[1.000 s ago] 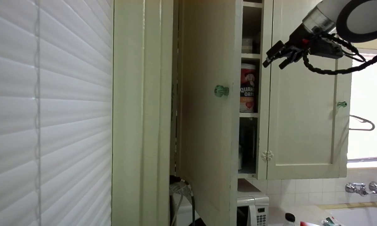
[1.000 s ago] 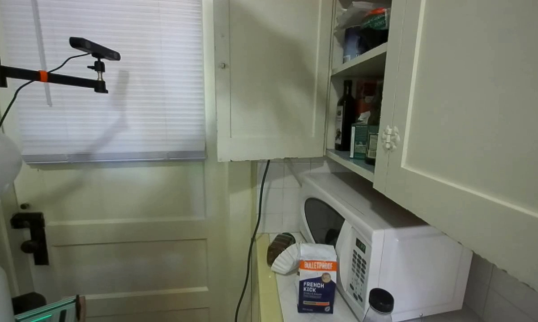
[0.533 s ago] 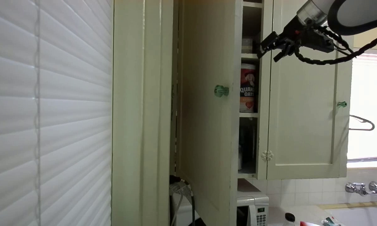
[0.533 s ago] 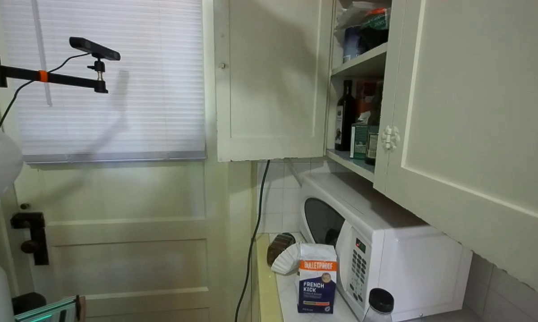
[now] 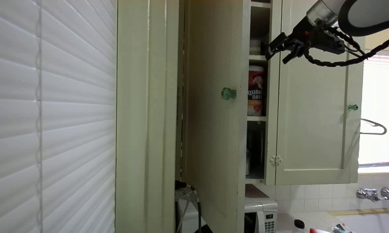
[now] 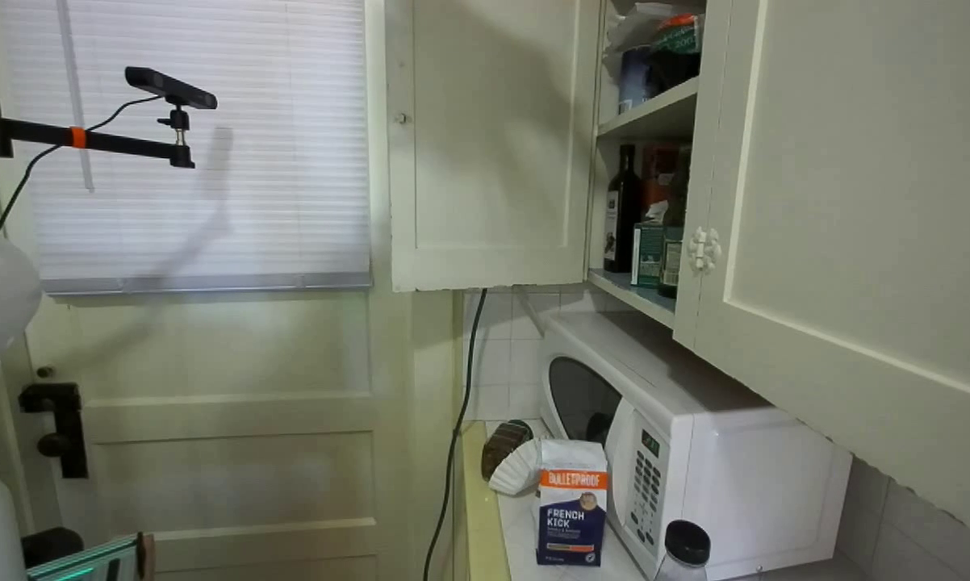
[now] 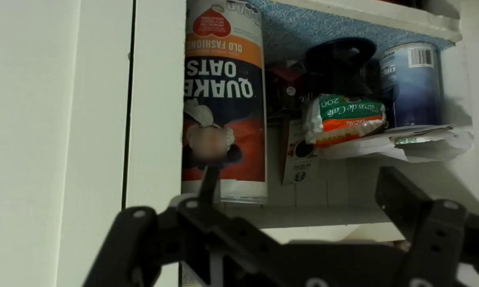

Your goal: Remove the orange packet from the top cabinet

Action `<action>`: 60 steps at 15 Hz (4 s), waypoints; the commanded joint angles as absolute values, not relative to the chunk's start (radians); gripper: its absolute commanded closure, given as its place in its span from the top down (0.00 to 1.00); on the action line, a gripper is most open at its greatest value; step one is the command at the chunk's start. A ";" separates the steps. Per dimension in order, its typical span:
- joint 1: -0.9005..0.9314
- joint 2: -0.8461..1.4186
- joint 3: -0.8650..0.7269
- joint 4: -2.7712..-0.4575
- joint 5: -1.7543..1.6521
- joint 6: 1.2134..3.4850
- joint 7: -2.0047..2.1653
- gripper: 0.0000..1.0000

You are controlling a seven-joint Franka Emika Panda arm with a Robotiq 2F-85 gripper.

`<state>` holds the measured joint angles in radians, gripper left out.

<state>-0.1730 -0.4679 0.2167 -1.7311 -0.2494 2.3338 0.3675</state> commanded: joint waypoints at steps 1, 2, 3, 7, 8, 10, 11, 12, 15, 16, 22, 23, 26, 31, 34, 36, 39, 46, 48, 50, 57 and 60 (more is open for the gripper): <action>-0.170 -0.437 0.228 -1.696 -0.282 2.344 0.402 1.00; -0.187 -0.414 0.252 -1.665 -0.312 2.347 0.427 1.00; -0.193 -0.393 0.267 -1.636 -0.333 2.355 0.445 1.00; -0.235 -0.288 0.344 -1.476 -0.492 2.377 0.575 1.00; -0.251 -0.257 0.365 -1.429 -0.549 2.368 0.630 1.00; -0.248 -0.191 0.386 -1.331 -0.640 2.348 0.711 1.00; -0.238 -0.160 0.391 -1.284 -0.692 2.341 0.750 1.00; -0.215 -0.129 0.388 -1.242 -0.734 2.332 0.784 1.00; -0.132 -0.036 0.362 -1.125 -0.820 2.350 0.883 1.00; -0.098 -0.008 0.348 -1.089 -0.832 2.348 0.903 1.00; 0.002 0.139 0.327 -0.925 -0.972 2.370 0.999 1.00; 0.010 0.157 0.327 -0.910 -0.999 2.372 1.014 1.00; 0.037 0.198 0.315 -0.875 -1.111 2.362 1.069 1.00; 0.066 0.240 0.304 -0.847 -1.237 2.336 1.123 1.00; 0.079 0.250 0.289 -0.835 -1.314 2.300 1.138 1.00; 0.080 0.252 0.289 -0.830 -1.331 2.278 1.128 1.00; 0.081 0.243 0.290 -0.832 -1.332 2.238 1.114 1.00; 0.072 0.239 0.296 -0.811 -1.332 2.219 1.111 1.00; 0.067 0.240 0.304 -0.813 -1.319 2.258 1.113 0.96; 0.067 0.243 0.306 -0.816 -1.335 2.307 1.123 0.76; 0.069 0.245 0.296 -0.812 -1.370 2.438 1.142 0.22; 0.070 0.243 0.289 -0.811 -1.395 2.456 1.157 0.01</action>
